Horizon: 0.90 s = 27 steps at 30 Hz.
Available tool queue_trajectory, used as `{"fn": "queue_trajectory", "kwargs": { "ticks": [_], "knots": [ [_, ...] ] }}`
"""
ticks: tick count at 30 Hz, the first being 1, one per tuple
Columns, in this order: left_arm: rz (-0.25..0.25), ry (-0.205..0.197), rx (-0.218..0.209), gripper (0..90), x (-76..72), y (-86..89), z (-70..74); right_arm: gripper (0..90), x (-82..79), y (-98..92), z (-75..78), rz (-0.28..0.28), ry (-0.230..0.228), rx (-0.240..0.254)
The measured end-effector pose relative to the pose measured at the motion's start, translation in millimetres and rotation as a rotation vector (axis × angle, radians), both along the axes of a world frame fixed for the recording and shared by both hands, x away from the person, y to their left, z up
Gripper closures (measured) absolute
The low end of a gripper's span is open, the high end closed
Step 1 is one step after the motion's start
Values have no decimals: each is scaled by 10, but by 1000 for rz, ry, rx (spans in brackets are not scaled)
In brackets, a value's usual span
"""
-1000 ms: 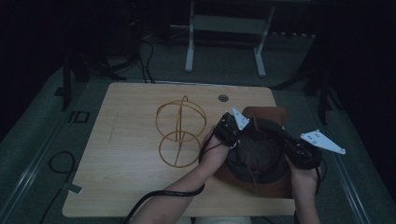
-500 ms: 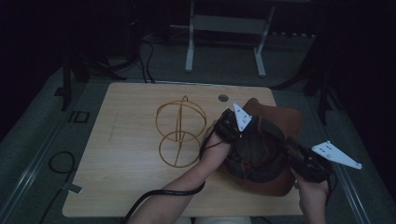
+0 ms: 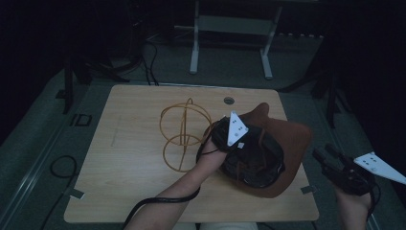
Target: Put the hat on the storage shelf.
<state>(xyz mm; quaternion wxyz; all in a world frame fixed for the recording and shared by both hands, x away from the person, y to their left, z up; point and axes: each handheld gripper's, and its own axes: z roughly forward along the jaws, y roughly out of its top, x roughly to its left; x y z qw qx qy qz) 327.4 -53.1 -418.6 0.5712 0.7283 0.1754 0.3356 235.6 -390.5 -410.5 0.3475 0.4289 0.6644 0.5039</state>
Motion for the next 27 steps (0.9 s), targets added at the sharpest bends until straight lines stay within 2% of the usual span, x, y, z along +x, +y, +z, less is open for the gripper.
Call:
{"fn": "queue_trajectory", "kwargs": {
  "ticks": [3, 5, 7, 9, 13, 14, 16, 21, 27],
  "knots": [
    [-110, -30, -30, 866, -22, 65, -26, 506, 84, -52, -43, 13, 21, 3],
    [-214, -67, -45, 865, -42, 118, -49, 505, 113, -72, -49, 26, 22, 13],
    [-277, -81, -53, 865, -50, 143, -61, 503, 143, -70, -52, 39, 29, 13],
    [-333, -113, -53, 864, -71, 166, -77, 503, 166, -43, -59, 66, 28, 15],
    [-443, -128, -72, 863, -90, 216, -87, 509, 187, 95, -94, 137, 33, 16],
    [-455, -140, -72, 863, -101, 225, -88, 509, 188, 138, -103, 156, 31, 10],
    [-495, -138, -83, 863, -107, 244, -85, 509, 183, 223, -115, 195, 32, 7],
    [-583, -137, -115, 862, -143, 287, -49, 508, 137, 487, -121, 334, 2, -2],
    [-602, -155, -145, 861, -199, 282, -1, 506, 112, 797, -145, 489, -22, -20]
  ]
}}
